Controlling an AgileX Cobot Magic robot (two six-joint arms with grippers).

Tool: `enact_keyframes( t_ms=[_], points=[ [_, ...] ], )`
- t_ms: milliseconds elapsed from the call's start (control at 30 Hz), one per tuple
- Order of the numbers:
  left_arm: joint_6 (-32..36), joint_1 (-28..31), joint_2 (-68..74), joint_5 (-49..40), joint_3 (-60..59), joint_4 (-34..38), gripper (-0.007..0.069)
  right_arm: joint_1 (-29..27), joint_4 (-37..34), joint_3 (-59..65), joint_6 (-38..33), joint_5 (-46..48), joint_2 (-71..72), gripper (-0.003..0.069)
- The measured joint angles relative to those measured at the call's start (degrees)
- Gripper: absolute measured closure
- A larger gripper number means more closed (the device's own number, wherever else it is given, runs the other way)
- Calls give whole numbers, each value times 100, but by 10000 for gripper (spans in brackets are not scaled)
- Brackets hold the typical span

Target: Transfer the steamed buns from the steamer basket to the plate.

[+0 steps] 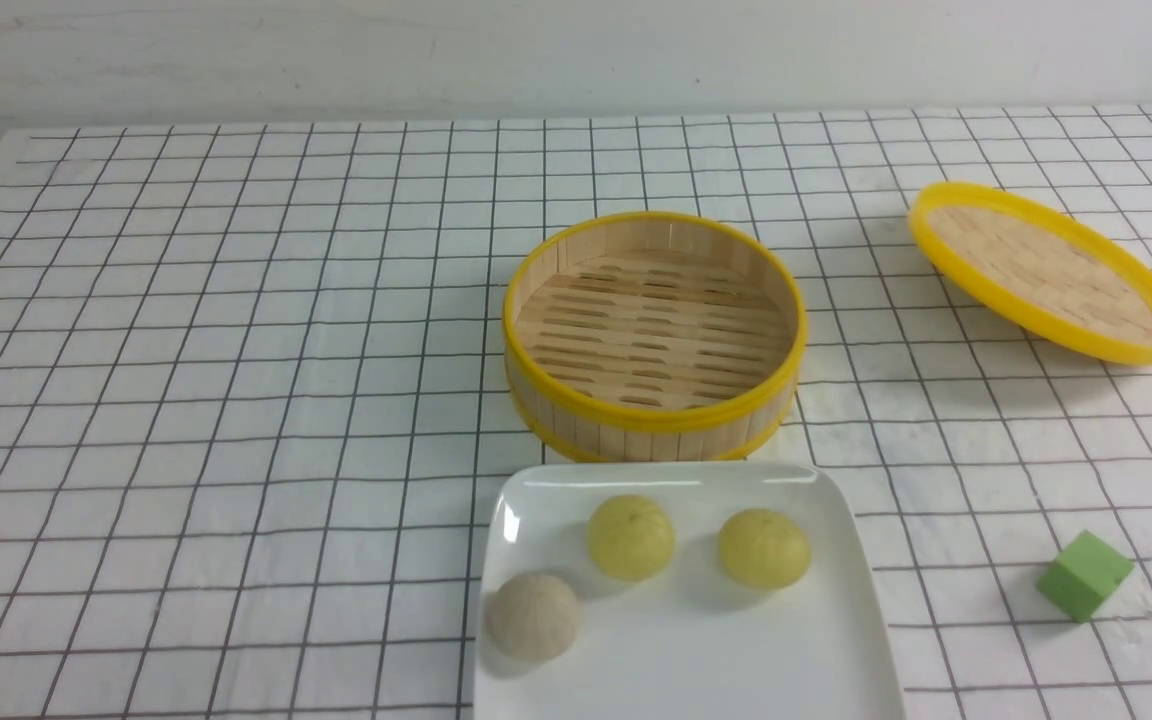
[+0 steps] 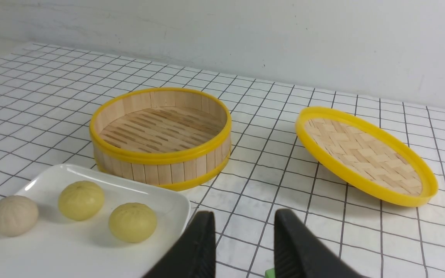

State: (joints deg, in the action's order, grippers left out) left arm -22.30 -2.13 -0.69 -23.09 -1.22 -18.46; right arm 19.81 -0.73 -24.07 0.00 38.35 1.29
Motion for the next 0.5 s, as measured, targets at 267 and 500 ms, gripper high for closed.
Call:
enact_keyframes(
  t_ms=[267,500],
  points=[
    [-166,0,0,0,0,0,384,0,0,0,0,0,0,419],
    [-167,0,0,0,0,0,384,0,0,0,0,0,0,419]
  ],
)
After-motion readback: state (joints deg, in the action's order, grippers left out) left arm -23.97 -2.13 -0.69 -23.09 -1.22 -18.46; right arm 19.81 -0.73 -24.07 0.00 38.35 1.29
